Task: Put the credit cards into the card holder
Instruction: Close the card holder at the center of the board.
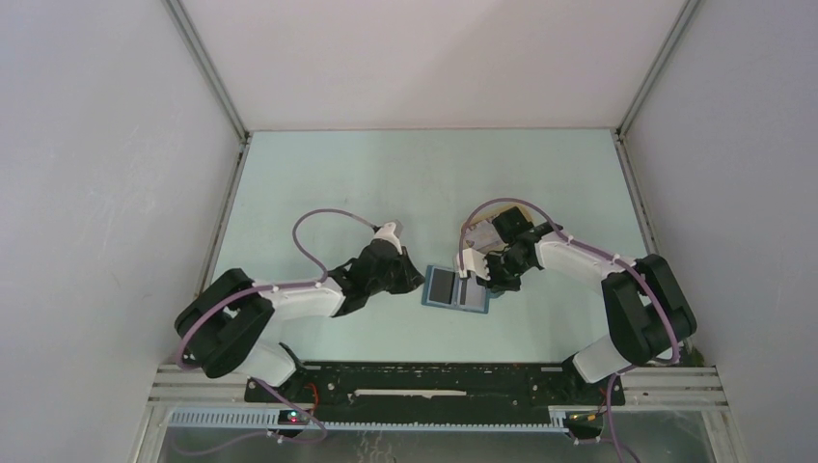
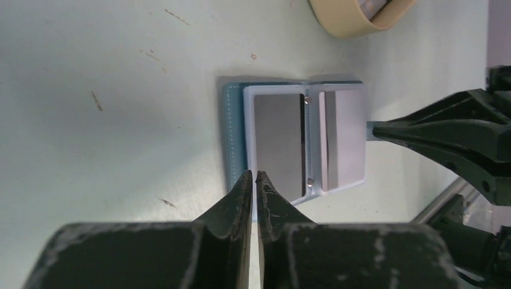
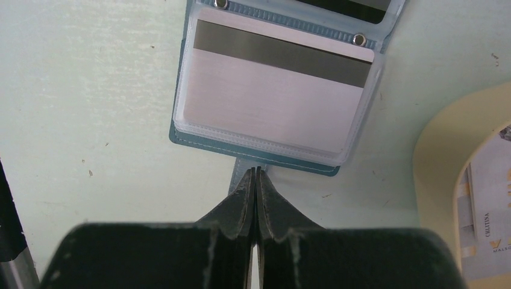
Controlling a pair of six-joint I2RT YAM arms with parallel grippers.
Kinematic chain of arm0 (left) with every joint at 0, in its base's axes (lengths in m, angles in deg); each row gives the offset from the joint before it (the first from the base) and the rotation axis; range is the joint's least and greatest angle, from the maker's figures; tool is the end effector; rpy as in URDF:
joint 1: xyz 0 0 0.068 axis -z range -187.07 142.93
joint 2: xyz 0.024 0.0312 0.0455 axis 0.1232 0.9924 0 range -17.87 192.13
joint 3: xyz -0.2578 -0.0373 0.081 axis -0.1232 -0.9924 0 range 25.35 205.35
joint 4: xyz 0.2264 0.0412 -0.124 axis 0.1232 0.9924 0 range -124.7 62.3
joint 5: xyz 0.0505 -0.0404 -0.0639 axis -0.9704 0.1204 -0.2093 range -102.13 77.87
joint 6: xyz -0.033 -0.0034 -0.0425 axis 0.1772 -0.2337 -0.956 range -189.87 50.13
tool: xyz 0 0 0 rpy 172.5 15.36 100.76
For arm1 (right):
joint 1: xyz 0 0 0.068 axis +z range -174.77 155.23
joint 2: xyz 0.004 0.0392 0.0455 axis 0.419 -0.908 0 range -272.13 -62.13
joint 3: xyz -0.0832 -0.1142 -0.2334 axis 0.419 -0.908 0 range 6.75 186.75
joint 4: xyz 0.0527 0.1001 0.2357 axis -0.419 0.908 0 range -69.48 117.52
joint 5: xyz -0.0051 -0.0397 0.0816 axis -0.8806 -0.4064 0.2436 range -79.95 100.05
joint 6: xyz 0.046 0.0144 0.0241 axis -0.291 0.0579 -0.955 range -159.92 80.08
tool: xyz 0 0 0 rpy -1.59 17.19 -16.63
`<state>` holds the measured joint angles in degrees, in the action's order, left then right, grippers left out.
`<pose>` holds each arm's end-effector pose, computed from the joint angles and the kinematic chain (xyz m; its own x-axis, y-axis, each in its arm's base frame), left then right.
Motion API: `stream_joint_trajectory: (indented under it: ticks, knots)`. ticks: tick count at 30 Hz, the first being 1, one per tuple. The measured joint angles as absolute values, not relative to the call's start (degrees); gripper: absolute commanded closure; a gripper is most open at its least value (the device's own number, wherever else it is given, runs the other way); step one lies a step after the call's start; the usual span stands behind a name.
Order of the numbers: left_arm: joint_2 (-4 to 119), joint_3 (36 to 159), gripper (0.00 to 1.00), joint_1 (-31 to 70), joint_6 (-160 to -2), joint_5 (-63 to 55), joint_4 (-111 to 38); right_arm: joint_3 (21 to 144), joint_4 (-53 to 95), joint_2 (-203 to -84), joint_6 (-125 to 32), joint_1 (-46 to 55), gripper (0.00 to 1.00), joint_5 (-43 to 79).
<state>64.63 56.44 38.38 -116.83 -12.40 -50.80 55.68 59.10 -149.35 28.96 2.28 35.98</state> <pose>0.1928 -0.1956 0.1578 -0.7957 -0.2336 -0.5589 0.1881 0.7817 -0.5946 0.2252 0.1324 0.1693 0.1515 -0.8646 -0.4791 -0.9883 -0.1408 -0.0584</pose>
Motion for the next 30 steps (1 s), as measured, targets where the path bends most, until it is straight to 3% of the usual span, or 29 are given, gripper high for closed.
stream_joint_trajectory:
  ticks: [30]
  knots:
    - [73.66,64.59,0.90,38.92,-111.74,-10.56,-43.13,56.22,59.50,-150.77,28.81,2.34,0.93,35.79]
